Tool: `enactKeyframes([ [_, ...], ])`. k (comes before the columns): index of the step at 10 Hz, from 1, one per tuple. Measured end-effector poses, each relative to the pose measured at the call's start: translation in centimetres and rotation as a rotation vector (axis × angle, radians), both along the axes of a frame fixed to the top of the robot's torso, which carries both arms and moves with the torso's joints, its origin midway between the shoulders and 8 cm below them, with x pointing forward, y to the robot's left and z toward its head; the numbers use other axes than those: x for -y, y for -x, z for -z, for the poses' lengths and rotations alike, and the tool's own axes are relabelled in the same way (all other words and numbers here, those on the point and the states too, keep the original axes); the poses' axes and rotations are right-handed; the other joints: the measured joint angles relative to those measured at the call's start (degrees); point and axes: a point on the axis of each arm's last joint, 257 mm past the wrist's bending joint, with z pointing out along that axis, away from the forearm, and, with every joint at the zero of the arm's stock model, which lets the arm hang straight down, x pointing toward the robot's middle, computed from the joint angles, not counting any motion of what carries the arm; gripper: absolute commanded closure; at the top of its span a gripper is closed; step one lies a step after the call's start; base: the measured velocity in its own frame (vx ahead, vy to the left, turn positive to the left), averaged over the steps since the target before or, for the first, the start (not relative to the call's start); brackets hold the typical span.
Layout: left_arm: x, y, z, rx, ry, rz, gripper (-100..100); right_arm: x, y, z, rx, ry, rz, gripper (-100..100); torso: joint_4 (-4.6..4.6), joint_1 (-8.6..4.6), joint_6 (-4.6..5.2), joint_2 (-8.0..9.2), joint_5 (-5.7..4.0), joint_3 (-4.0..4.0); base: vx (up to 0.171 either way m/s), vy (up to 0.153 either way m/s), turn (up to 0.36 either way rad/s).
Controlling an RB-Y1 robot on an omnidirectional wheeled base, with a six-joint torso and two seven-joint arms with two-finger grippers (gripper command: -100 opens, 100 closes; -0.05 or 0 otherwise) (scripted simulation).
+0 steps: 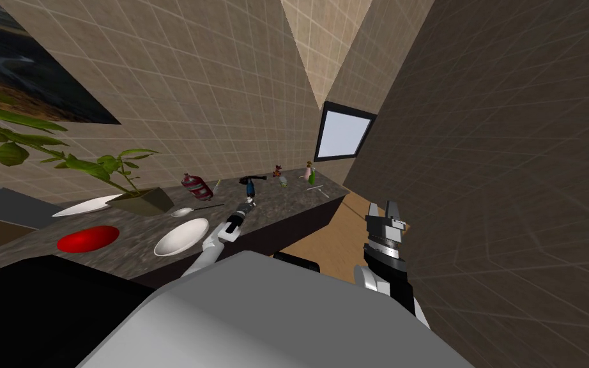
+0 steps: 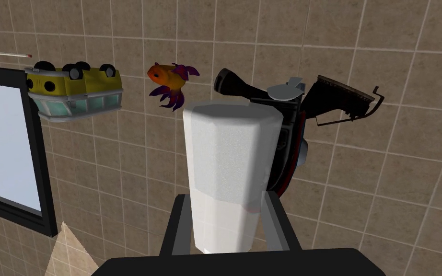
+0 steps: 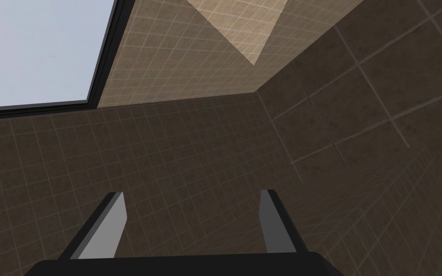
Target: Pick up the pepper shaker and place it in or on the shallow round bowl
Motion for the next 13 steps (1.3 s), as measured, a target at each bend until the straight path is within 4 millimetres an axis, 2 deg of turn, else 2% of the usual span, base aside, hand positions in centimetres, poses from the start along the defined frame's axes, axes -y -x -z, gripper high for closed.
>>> enactKeyframes([
  [1,0.0,0.0,0.0,0.000,0.000,0.000,100,0.0,0.0,0.0,0.000,0.000,0.000,0,0.00,0.00,0.00,0.00,0.00,0.00,-0.071,-0.049,0.099],
  [3,0.9,-0.6,0.0,0.005,0.009,0.018,100,0.0,0.0,0.0,0.000,0.000,0.000,0,-0.35,-0.30,-0.11,0.55,0.42,0.08,-0.158,-0.091,0.130],
  [4,2.0,-0.8,0.1,0.002,0.019,0.034,100,0.0,0.0,0.0,0.000,0.000,0.000,0,-0.54,-0.36,-0.20,0.84,0.65,0.12,-0.177,-0.080,0.163],
  [5,3.0,-0.9,0.6,-0.005,0.032,0.046,100,0.0,0.0,0.0,0.000,0.000,0.000,0,-0.71,-0.25,-0.27,0.90,0.86,0.07,-0.101,-0.041,0.050],
  [7,3.6,-0.4,1.9,-0.023,0.045,0.048,100,0.0,0.0,0.0,0.000,0.000,0.000,0,-0.92,0.12,-0.27,0.37,1.05,-0.28,-0.082,-0.015,0.126],
  [9,5.2,-1.2,1.8,-0.016,0.057,0.083,100,0.0,0.0,0.0,0.000,0.000,0.000,0,-1.16,0.29,-0.56,1.03,1.36,-0.09,-0.217,-0.017,0.159],
  [11,5.9,-1.1,2.1,-0.025,0.065,0.101,100,0.0,0.0,0.0,0.000,0.000,0.000,0,-1.30,0.57,-0.75,1.23,1.53,-0.07,-0.223,0.012,0.137],
  [13,5.7,-1.1,1.8,-0.030,0.063,0.109,100,0.0,0.0,0.0,0.000,0.000,0.000,0,-1.30,0.74,-0.78,1.26,1.55,-0.05,-0.230,0.042,0.082],
])
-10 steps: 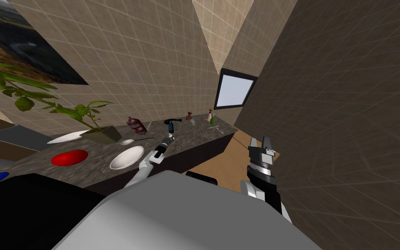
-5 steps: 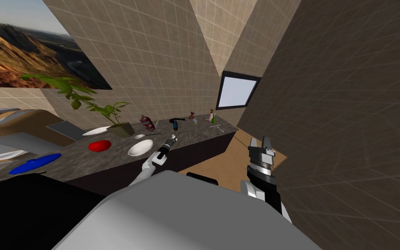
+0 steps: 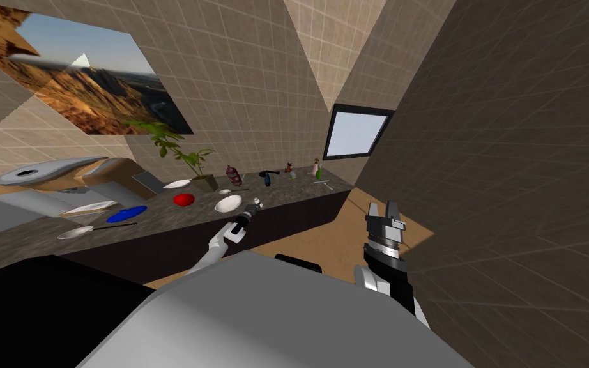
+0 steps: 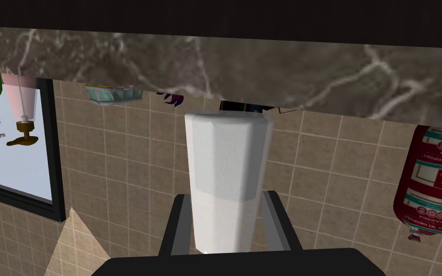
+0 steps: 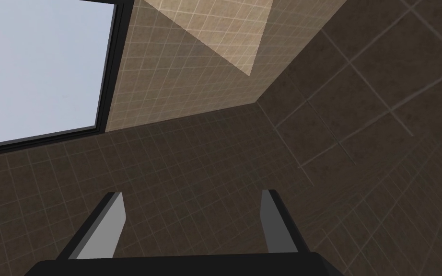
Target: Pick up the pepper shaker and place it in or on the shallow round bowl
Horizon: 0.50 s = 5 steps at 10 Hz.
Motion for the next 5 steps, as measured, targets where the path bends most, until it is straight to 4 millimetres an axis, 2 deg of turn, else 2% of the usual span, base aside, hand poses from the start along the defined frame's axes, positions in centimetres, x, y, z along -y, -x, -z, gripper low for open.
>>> enactKeyframes([
  [3,-1.4,-0.2,-1.8,0.012,-0.014,0.003,100,0.0,0.0,0.0,0.000,0.000,0.000,0,0.02,0.31,0.04,-0.14,0.01,-0.05,-0.197,0.120,0.009],
  [5,-2.4,-0.3,-3.1,0.022,-0.022,0.000,100,0.0,0.0,0.0,0.000,0.000,0.000,0,-0.03,0.23,0.12,-0.44,0.01,-0.21,-0.084,0.087,-0.036],
])
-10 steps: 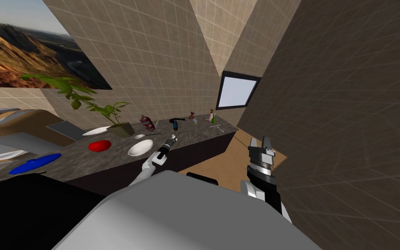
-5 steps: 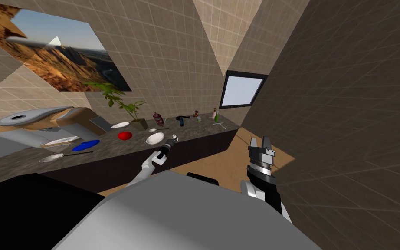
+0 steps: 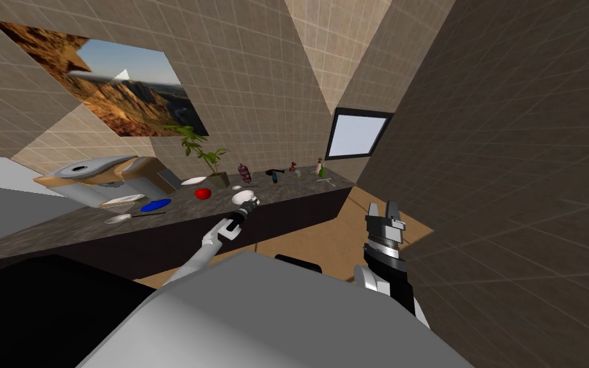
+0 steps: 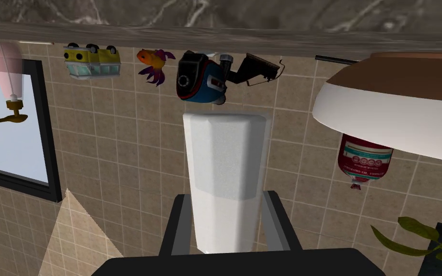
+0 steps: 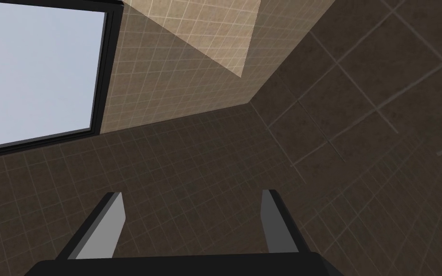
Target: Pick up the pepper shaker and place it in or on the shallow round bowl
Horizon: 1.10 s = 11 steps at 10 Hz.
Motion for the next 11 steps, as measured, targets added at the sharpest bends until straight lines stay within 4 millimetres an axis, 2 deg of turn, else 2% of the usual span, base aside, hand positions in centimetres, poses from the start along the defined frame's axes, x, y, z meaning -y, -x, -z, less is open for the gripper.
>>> enactKeyframes([
  [3,-2.2,0.0,-1.8,0.008,-0.001,-0.022,100,0.0,0.0,0.0,0.000,0.000,0.000,0,-0.08,0.10,0.10,-0.42,0.01,-0.24,-0.035,0.124,-0.101],
  [7,-6.7,1.0,-4.0,0.004,-0.004,-0.082,100,0.0,0.0,0.0,0.000,0.000,0.000,0,-0.15,0.33,0.08,-0.69,0.07,-0.41,0.002,0.169,-0.174],
  [11,-10.6,2.7,-6.2,-0.001,-0.038,-0.131,100,0.0,0.0,0.0,0.000,0.000,0.000,0,-0.16,-0.17,0.22,-0.80,-0.06,-0.46,0.009,0.080,-0.141],
])
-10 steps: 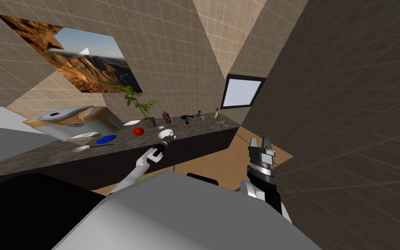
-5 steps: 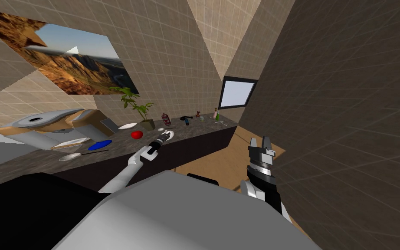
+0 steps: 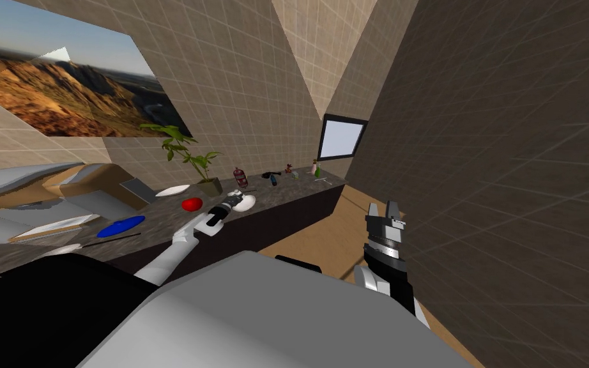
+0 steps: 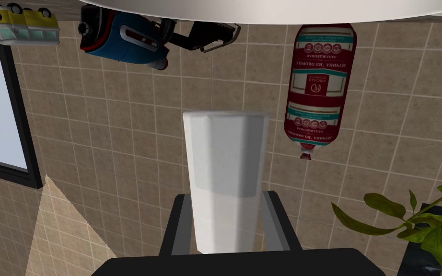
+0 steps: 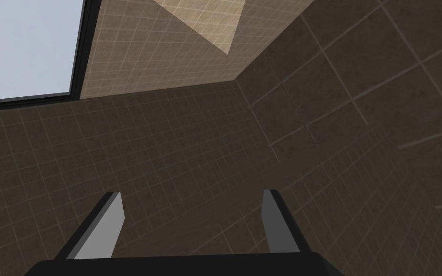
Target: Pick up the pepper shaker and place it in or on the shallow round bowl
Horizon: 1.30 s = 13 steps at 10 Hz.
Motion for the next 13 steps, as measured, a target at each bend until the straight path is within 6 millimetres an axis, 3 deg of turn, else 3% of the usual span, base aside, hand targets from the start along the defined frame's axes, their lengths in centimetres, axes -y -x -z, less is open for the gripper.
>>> enactKeyframes([
  [1,-0.1,0.0,-0.2,0.002,-0.002,-0.001,-100,0.0,0.0,0.0,0.000,0.000,0.000,0,-0.03,-0.16,-0.05,0.01,0.02,-0.01,0.002,0.009,0.004],
  [5,-0.1,0.0,-0.2,0.002,-0.003,-0.001,-100,0.0,0.0,0.0,0.000,0.000,0.000,0,-0.02,-0.34,-0.05,0.06,-0.02,0.02,0.000,0.000,0.000],
  [6,-0.1,0.0,-0.2,0.002,-0.003,-0.001,0,0.0,0.0,0.0,0.000,0.000,0.000,0,-0.02,-0.34,-0.05,0.06,-0.03,0.02,0.000,0.000,0.000],
  [7,-0.1,0.0,-0.2,0.002,-0.003,-0.001,-100,0.0,0.0,0.0,0.000,0.000,0.000,0,-0.02,-0.34,-0.05,0.06,-0.03,0.02,-0.070,0.005,-0.079],
  [13,-1.4,-3.7,-0.5,0.007,-0.008,-0.003,-100,0.0,0.0,0.0,0.000,0.000,0.000,0,0.06,-0.42,-0.05,0.31,-0.06,0.18,-0.082,-0.013,-0.038],
])
